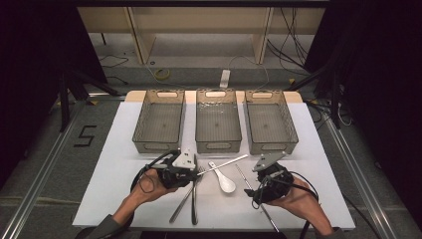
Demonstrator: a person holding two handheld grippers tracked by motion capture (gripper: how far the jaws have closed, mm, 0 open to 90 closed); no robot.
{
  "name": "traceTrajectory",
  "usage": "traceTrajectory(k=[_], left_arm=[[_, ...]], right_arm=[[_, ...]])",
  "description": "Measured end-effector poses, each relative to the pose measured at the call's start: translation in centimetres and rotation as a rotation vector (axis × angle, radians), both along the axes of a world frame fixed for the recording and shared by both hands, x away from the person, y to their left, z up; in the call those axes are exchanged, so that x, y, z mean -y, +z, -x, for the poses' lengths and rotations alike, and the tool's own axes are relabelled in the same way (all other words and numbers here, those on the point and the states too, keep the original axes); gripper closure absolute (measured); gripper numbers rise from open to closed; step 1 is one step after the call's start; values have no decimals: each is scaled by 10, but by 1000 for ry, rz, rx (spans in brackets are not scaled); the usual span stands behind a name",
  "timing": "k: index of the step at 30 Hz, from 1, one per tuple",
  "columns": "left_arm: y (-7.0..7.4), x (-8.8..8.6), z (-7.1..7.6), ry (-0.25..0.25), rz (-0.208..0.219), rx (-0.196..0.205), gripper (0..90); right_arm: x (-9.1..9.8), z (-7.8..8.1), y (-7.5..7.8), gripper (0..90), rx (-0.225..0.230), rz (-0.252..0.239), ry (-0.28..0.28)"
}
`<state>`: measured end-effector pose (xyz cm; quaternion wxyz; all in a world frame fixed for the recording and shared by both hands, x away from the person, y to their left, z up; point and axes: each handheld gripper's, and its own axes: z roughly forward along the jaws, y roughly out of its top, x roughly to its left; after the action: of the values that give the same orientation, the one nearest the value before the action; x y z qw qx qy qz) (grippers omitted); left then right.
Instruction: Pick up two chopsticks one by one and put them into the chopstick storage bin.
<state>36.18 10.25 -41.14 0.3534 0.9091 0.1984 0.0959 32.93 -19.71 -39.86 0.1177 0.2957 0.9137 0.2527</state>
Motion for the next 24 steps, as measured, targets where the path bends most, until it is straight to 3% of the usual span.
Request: traceTrajectory(k=[11,15,17,24], left_arm=[[10,-20,-13,170,64,2,858],[15,-30,-20,231,88,4,859],[18,-36,-25,249,113,-17,859],[24,-54,-41,341,137,-28,859]], right_arm=[[13,4,-29,255,-80,49,-70],[15,5,-33,264,-85,81,-91],[16,5,-34,264,-86,87,-104],[19,8,-38,265,-101,91,-117]])
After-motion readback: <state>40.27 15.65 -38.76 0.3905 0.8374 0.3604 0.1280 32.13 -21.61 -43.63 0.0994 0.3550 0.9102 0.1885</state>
